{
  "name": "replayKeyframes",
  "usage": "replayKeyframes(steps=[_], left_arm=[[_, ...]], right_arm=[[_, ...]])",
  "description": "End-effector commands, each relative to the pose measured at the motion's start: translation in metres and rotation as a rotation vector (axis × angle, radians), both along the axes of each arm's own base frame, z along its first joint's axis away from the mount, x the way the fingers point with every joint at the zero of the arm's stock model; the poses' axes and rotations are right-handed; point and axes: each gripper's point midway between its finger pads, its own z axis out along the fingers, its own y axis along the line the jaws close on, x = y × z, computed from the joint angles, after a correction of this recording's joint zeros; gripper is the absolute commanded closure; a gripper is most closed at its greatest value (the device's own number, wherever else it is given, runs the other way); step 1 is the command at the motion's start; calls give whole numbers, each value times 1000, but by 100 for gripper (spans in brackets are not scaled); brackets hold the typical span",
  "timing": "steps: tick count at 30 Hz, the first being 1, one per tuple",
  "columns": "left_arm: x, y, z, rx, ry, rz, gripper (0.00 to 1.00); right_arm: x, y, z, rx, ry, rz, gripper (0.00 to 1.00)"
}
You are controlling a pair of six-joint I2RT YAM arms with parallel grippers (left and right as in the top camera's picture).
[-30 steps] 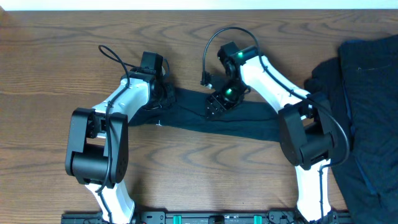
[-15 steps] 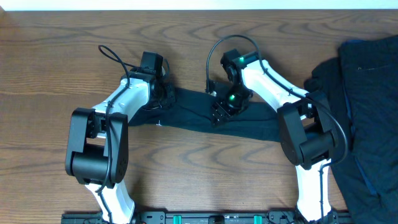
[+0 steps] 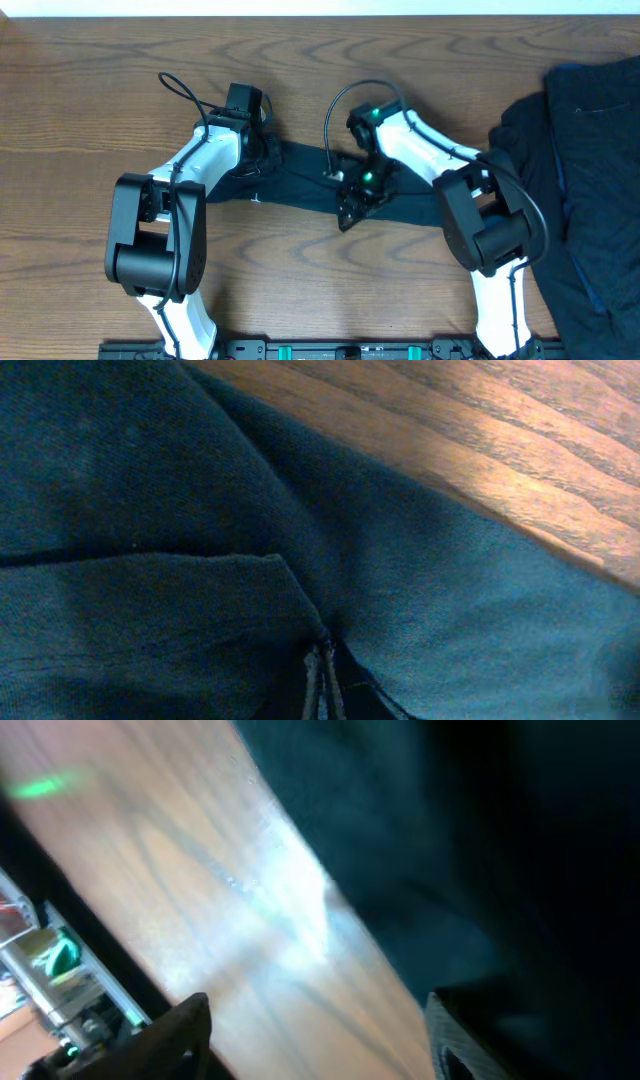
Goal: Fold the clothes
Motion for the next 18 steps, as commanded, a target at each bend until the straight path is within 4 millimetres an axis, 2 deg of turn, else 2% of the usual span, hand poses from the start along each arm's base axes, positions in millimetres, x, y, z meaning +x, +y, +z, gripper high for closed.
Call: replayKeyframes(steps=[1,4,7,10,12,14,18], left_arm=[[-6,0,-10,0,35,3,94],[-6,0,-10,0,35,3,94],[-6,0,-10,0,35,3,94],[-6,0,-10,0,35,3,94],[-6,0,-10,0,35,3,94],[-6,0,-10,0,35,3,94],[-6,0,-10,0,35,3,94]], right_arm=[[-7,4,-3,15,13,25,39],[-1,9,22,74,-11,55,42],[15,1,41,52,-83,52,38],[30,-18,44,-14,-141,48,33],[35,-30,41,-54,-152,41,34],[39,-39,35,-70,-155,24,39],[57,-46,28,-49,-200,-25,72]])
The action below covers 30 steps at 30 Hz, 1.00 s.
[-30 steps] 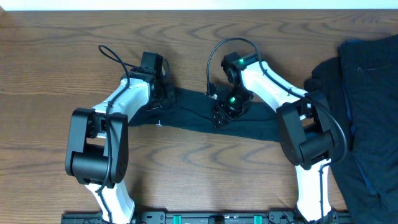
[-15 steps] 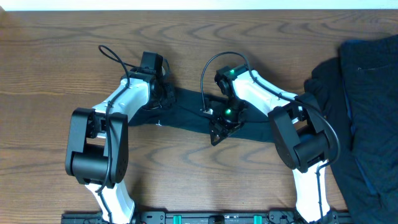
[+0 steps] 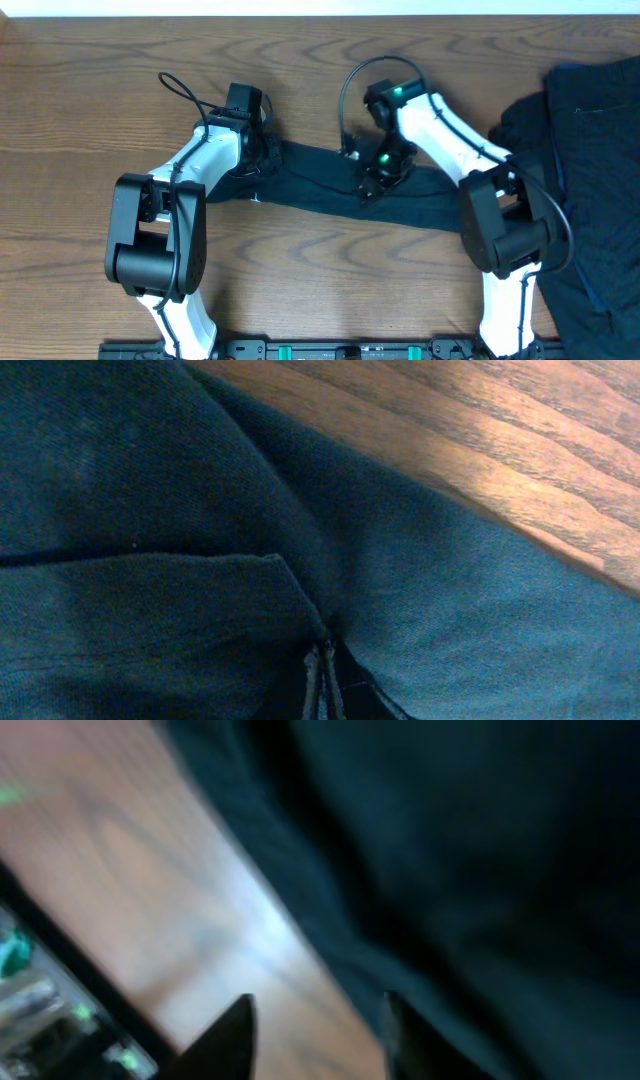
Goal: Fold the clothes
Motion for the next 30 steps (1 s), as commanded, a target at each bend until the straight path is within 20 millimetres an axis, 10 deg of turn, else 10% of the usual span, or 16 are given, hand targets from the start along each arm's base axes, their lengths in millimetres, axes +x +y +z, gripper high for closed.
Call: replayKeyframes(steps=[1,7,19,30], left_arm=[[-6,0,-10,0,34,3,94],[-6,0,-10,0,35,3,94],[-6,0,-10,0,35,3,94],[-6,0,-10,0,35,3,94]], right_arm=[[14,-10,-1,1,-48,-34,73],[20,-14,-4,2,-59,-63,98],[14,-17,-41,7,-84,-74,99],[-23,-25,-30,-58,100,-146,99]])
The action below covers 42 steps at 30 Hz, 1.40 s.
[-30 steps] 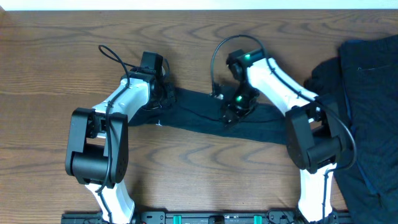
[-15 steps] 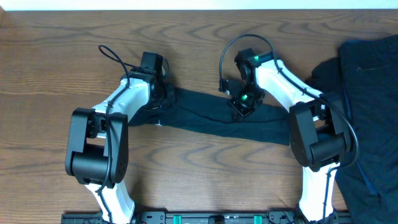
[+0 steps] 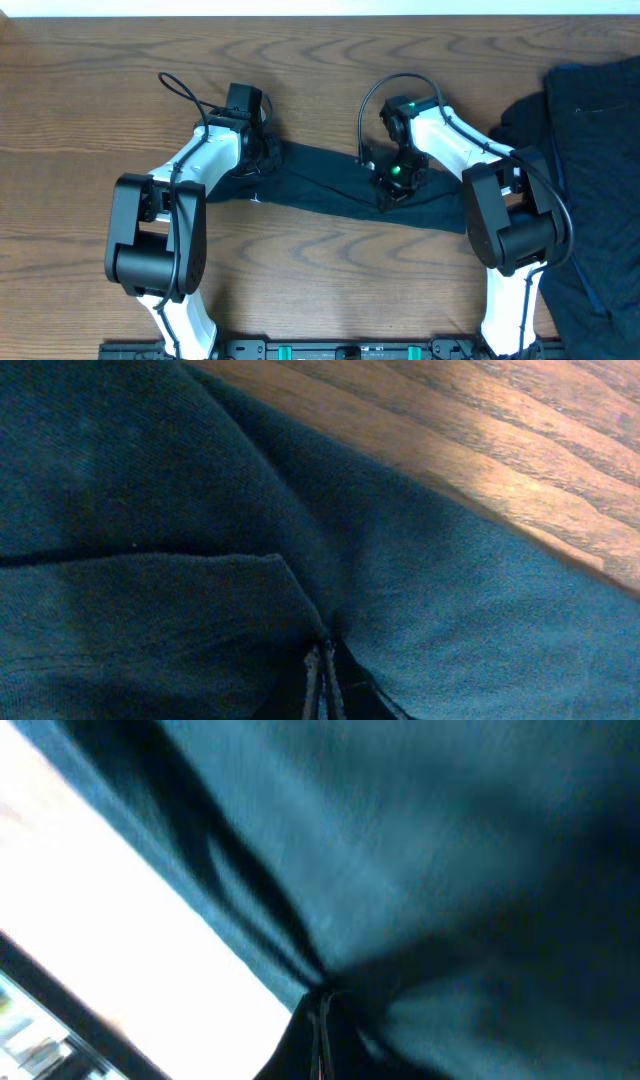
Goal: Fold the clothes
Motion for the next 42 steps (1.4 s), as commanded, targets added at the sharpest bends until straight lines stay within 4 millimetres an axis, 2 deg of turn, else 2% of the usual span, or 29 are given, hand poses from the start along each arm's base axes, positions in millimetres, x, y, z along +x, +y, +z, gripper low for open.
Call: replayKeyframes(steps=[1,7,13,18,24,30,33,38,42], left_arm=[[-6,0,-10,0,35,4,94],[-6,0,-10,0,35,4,93],[-6,0,-10,0,35,3,93],[-6,0,-10,0,34,3,94],[-6,0,-10,0,34,3,94],[-6,0,-10,0,35,3,93],[-6,0,-10,1,35,3,94],[-6,0,-10,0,35,3,93],[-6,0,-10,0,35,4,93]], right_arm=[[-7,2,7,6,33,-40,99],[-5,4,10,28,36,-52,99],[25,-4,29,55,-47,-99,99],[40,-23,22,-2,-88,-160,99],[48,-24,13,11,-128,-173,99],[47,-29,0,-21,-148,-163,99],[40,-35,-5,-48,-134,-159,99],[25,-37,-5,-67,-62,-192,99],[0,-39,3,-84,46,-197,99]])
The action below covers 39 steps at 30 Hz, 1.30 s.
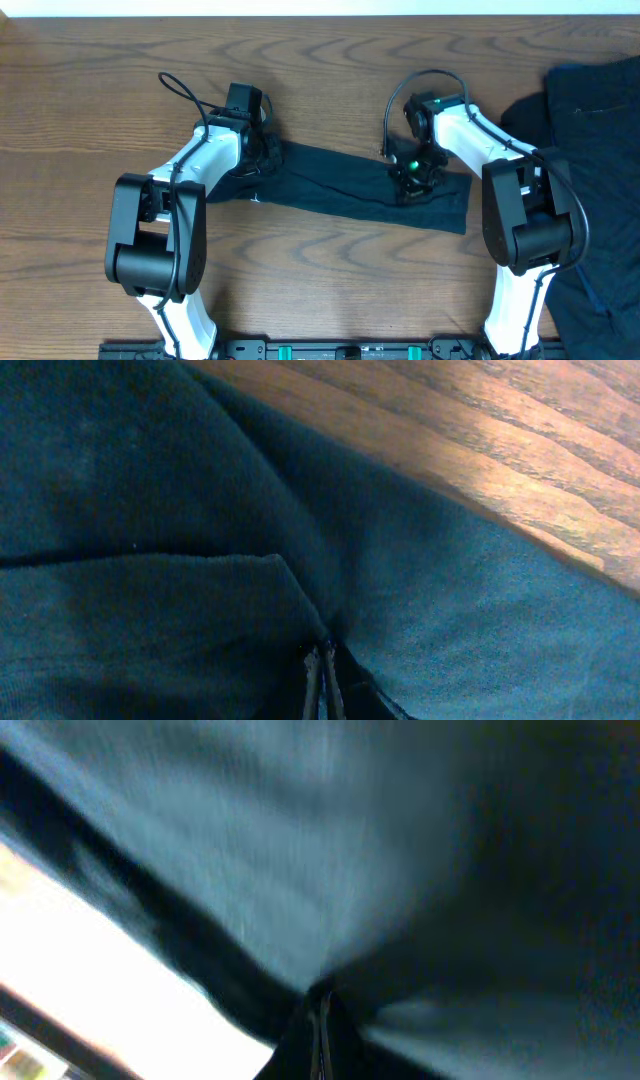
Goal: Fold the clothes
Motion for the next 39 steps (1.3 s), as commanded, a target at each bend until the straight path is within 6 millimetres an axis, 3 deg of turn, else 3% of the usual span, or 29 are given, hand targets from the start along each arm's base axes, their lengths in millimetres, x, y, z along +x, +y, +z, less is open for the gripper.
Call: replayKeyframes(steps=[1,11,18,22,26,30,36,39], left_arm=[[-6,0,-10,0,35,3,94],[-6,1,-10,7,32,-6,93],[-6,4,-11,24,34,-2,94],[-7,4,-11,25,37,-2,94],[-5,4,-8,22,28,-2,94],[2,-7,15,-39,-17,-17,93],[15,-10,80,-75,-180,-22,94],[16,-9,110,-78,-257,-20,93]], right_arm=[[-14,-2,7,-14,51,-18,99],[-32,-7,8,-45,124,-34,99],[-3,-7,38,-32,0,-69,99],[15,-33,47,-120,-72,-178,99],[21,-51,49,-134,-71,-256,97],[25,-62,48,-134,-71,-287,76],[29,-84,47,-168,-80,-331,62],[37,-99,44,-216,-104,-393,60]])
